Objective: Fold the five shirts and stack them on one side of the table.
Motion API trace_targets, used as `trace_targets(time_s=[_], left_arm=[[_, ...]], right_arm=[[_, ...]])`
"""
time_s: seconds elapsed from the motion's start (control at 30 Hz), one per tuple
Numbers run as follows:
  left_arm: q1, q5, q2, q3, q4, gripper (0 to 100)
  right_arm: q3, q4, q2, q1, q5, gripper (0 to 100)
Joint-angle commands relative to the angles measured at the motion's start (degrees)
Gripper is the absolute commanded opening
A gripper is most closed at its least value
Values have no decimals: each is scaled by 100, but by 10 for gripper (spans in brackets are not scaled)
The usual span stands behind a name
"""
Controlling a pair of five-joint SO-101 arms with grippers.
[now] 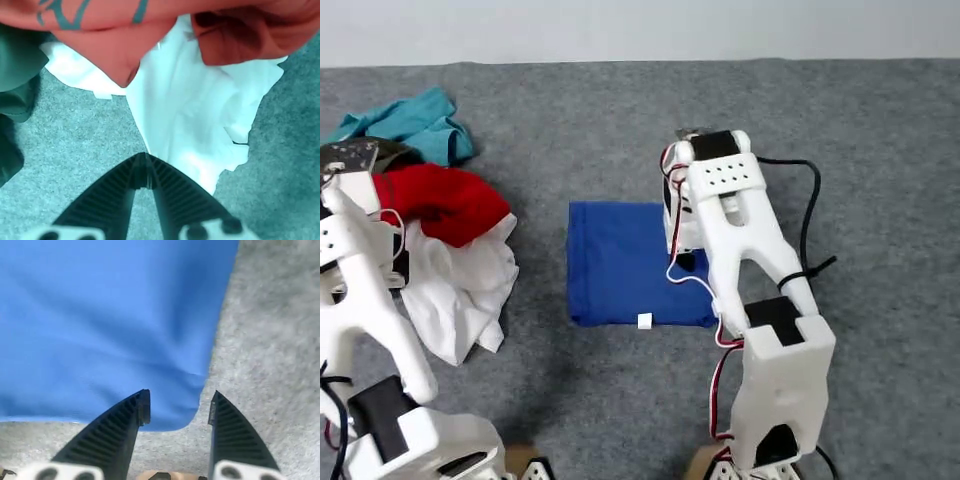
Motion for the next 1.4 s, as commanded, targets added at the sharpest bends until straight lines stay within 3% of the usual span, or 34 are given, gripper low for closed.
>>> trace_targets(time_s=[0.0,0.17,0.3,0.53,0.87,1.37], left_arm=[[-9,-88,-255,-13,79,3],[-9,-255,-255,48,70,3],[-9,-255,-255,277,35,3],[0,-255,-255,382,26,3],[-9,-255,-255,382,70,3],[-9,-255,-264,382,70,3]], right_arm=[[149,224,-462,101,70,204],[826,198,-971,48,308,95],[1240,198,-1253,92,475,66],[2233,-365,-1279,66,633,54],[2268,-655,-2273,-110,1081,53],[3024,-1059,-796,541,1547,24]])
